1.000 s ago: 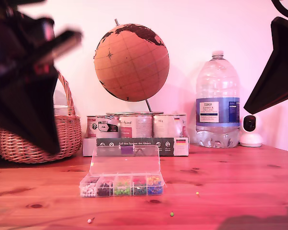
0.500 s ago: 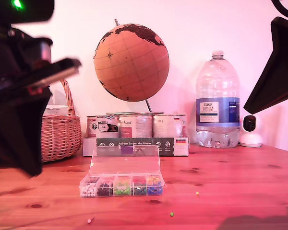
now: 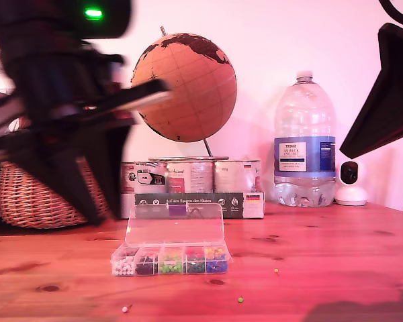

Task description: Sort the loose pins on the table into their correct compartments

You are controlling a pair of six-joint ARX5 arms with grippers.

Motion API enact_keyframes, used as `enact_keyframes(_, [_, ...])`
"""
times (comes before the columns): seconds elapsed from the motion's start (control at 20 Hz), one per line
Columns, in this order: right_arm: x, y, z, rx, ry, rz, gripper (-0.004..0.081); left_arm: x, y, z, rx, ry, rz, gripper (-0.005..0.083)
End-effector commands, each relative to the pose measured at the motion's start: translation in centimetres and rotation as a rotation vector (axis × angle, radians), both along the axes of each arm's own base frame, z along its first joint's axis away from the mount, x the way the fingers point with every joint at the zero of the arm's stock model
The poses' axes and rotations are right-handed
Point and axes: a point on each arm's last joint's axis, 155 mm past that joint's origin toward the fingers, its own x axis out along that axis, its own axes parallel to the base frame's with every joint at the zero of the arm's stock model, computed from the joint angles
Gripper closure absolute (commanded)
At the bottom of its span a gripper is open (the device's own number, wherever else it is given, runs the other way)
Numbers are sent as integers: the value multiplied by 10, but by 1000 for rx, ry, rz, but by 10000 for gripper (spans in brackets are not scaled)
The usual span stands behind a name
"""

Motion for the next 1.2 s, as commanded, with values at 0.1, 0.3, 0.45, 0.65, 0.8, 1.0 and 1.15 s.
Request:
enact_keyframes(0.1, [1, 3, 3, 10, -7, 4, 783, -8, -1, -23, 81, 43, -38, 608])
enact_keyframes(0.3, [1, 3, 4, 11, -8, 4, 783, -11, -5, -37, 115, 56, -31, 608])
enact_keyframes(0.45, [1, 3, 4, 11, -8, 4, 783, -8, -13, -36, 87, 41, -11, 608])
enact_keyframes(0.65, [2, 3, 5, 14, -13, 4, 783, -9, -13, -37, 94, 43, 7, 608])
enact_keyframes(0.8, [2, 3, 5, 15, -13, 4, 783, -9, -13, -39, 99, 47, 22, 608])
enact_keyframes(1.0, [-2, 7, 6, 42, 17, 4, 783, -10, -11, -45, 115, 63, 31, 608])
enact_keyframes(1.15, [-4, 9, 7, 51, 22, 14, 783, -11, -10, -51, 128, 74, 31, 608])
